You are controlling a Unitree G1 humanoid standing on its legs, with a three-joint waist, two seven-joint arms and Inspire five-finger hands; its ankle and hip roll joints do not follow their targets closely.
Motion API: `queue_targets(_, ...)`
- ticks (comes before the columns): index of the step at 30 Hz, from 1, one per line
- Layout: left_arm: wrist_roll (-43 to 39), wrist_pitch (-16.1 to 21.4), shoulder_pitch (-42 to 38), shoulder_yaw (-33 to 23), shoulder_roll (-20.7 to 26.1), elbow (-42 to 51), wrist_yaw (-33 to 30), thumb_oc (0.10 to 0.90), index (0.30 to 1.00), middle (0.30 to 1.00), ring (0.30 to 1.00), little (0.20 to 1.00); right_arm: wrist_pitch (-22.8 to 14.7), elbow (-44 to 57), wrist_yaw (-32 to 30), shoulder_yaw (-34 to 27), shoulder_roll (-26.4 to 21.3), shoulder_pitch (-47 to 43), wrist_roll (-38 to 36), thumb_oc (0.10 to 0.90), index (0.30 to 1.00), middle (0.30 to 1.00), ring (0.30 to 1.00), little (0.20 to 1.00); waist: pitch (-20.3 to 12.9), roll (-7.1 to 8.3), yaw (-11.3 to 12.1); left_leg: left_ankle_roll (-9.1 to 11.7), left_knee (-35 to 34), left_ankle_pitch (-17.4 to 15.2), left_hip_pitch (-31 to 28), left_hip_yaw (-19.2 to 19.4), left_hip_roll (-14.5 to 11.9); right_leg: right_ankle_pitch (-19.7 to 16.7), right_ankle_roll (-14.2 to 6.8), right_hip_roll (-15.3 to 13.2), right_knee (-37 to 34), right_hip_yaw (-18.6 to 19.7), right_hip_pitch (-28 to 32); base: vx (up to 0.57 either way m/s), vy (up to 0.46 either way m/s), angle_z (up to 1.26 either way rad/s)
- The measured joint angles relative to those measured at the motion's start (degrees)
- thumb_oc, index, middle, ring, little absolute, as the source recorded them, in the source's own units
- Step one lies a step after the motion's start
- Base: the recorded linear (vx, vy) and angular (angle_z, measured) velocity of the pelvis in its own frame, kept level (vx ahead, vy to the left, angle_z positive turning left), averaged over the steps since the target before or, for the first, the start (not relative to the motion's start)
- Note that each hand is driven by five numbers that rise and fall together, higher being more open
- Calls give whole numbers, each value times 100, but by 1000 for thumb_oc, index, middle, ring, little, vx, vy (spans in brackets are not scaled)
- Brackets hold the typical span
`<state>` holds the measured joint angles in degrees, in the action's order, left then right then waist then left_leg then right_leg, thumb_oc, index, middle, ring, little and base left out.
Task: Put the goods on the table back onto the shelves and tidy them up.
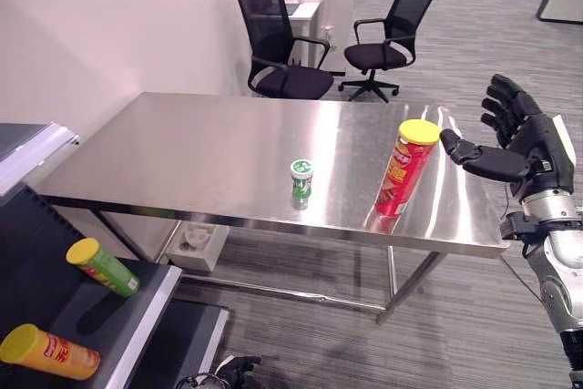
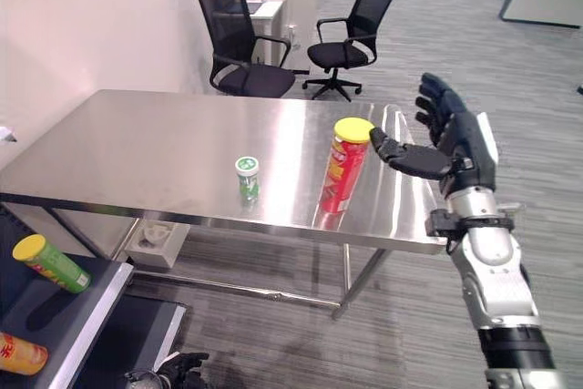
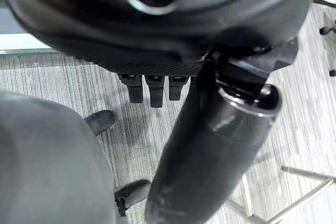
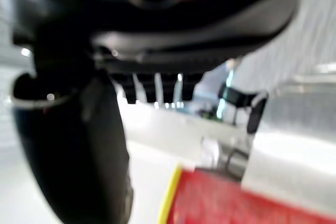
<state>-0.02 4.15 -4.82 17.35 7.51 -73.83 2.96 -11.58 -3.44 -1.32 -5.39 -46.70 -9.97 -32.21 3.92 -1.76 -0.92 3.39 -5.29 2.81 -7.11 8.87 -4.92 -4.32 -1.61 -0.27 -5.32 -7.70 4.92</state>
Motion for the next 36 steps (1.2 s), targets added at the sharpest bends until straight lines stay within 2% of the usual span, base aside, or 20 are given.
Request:
queue_targets(7, -216, 0, 22, -57, 39, 17, -12, 800, 900, 900, 900, 900, -7, 34, 37, 53, 26, -137, -270, 800, 900, 900, 900, 900, 30, 78, 14, -1, -2, 0, 16, -23, -4, 7, -8, 3, -1, -28, 39, 19, -2, 2)
queue_targets(9, -209, 2, 68, -40, 60, 83, -2, 800, 900, 900, 900, 900, -6, 38, 40, 84, 10, -137, -160, 800, 900, 900, 900, 900, 56, 125, 22, 4, -5, 16, 75, -152, -3, 25, -29, -1, -1, -163, 40, 25, -22, 24)
queue_targets(11, -210, 41, 138, 64, 101, 309, 14, 800, 900, 900, 900, 900, -2, 37, 43, 164, -200, -138, -162, 800, 900, 900, 900, 900, 59, 129, 17, 4, 0, 74, 234, -260, -1, 29, -24, -8, -2, -266, -78, 11, -11, 30)
queue_targets(15, -208, 63, 122, 46, 101, 325, 33, 800, 900, 900, 900, 900, 84, -6, 153, 436, -270, -271, -23, 800, 900, 900, 900, 900, 55, 119, 87, 20, 1, 126, 223, -307, -17, 24, -15, 8, -1, -311, -83, 12, 0, 8)
queue_targets(21, -214, 65, 109, -17, 112, 308, 13, 800, 900, 900, 900, 900, 89, -86, 162, 494, -224, -297, 287, 800, 900, 900, 900, 900, 52, 96, 169, 17, 0, 124, 209, -324, -6, 31, -13, -2, -5, -325, -54, 12, -2, 1)
queue_targets(30, -212, 66, 124, -13, 102, 306, 7, 800, 900, 900, 900, 900, 114, -303, 76, 487, -222, -311, 673, 800, 900, 900, 900, 900, 52, 3, 152, 17, 0, 122, 226, -482, -13, 90, 57, 8, -40, -475, 13, 24, -5, 8)
queue_targets(36, -210, 66, 124, -2, 99, 314, 8, 800, 900, 900, 900, 900, 113, -304, -97, 485, -220, -311, 716, 800, 900, 900, 900, 900, 49, -3, 162, 26, 1, 130, 220, -505, -11, 86, 66, 8, -39, -499, 14, 6, -2, 2)
